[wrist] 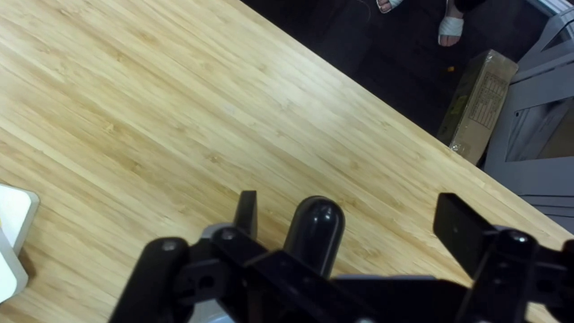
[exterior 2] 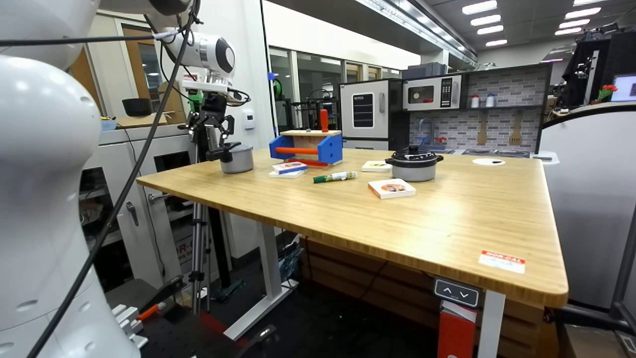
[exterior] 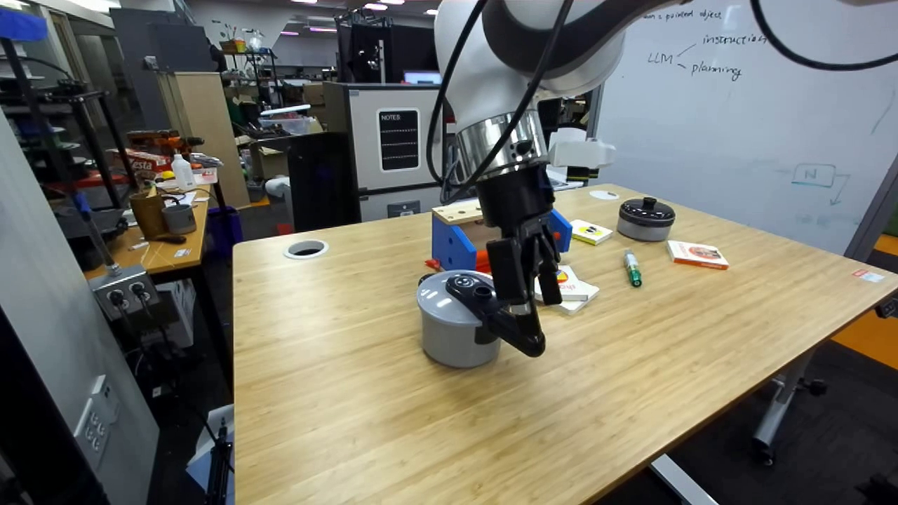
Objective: Move the gray pot to the right
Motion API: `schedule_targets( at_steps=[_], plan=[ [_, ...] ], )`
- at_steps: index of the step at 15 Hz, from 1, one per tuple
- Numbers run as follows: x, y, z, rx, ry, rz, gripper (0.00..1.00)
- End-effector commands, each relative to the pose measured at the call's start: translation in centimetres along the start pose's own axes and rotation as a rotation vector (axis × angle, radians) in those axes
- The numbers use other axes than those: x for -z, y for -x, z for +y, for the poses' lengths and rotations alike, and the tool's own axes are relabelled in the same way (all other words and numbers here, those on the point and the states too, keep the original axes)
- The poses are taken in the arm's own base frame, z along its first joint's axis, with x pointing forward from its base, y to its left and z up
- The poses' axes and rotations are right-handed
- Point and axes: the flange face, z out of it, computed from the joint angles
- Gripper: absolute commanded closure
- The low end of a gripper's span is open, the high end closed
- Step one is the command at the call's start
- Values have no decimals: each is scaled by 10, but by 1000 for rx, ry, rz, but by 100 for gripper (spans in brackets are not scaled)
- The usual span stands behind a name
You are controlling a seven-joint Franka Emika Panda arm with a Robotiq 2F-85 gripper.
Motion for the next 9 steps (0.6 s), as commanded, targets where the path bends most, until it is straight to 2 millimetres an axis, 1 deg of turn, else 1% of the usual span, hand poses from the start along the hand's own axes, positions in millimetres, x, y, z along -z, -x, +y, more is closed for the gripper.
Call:
schedule_targets(
  at_steps=[1,5,9],
  plan=[
    [0,-11,0,33,-25,0,0],
    [-7,-19,7,28,-25,-19,0],
    [-18,-25,15,11,-37,-49,0]
  ],
)
